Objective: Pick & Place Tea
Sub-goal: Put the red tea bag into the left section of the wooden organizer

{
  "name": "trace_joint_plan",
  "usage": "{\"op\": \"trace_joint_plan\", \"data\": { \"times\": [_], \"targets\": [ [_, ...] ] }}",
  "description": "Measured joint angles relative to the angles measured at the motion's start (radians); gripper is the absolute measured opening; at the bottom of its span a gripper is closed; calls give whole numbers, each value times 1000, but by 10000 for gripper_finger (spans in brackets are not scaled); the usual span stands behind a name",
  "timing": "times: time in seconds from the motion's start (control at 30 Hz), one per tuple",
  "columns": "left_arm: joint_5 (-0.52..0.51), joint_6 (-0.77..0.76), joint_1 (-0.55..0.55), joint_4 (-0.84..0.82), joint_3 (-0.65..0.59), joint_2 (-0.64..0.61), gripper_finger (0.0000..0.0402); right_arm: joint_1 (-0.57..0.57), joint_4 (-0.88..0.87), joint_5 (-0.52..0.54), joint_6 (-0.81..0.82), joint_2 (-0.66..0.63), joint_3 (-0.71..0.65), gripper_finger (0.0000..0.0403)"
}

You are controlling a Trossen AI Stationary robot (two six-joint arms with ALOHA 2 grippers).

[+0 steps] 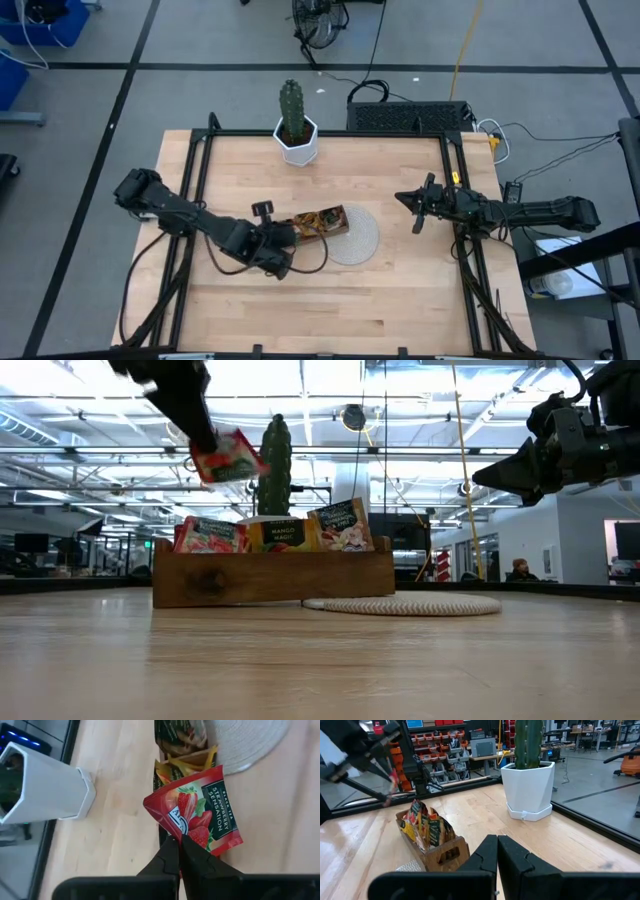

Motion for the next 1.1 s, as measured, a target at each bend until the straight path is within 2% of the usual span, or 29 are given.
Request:
{"op": "trace_joint_plan", "data": {
  "times": [0.33,0.5,0.67,1.1],
  "targets": [
    [-25,100,19,-67,-1,147,3,0,0,0,0,0,0,0],
    [-33,64,17,-158,16,190,2,0,0,0,0,0,0,0],
    [-39,-1,17,-209,18,198,2,0,0,0,0,0,0,0],
    [13,-20,3,-151,18,208,2,0,0,0,0,0,0,0]
  ]
}}
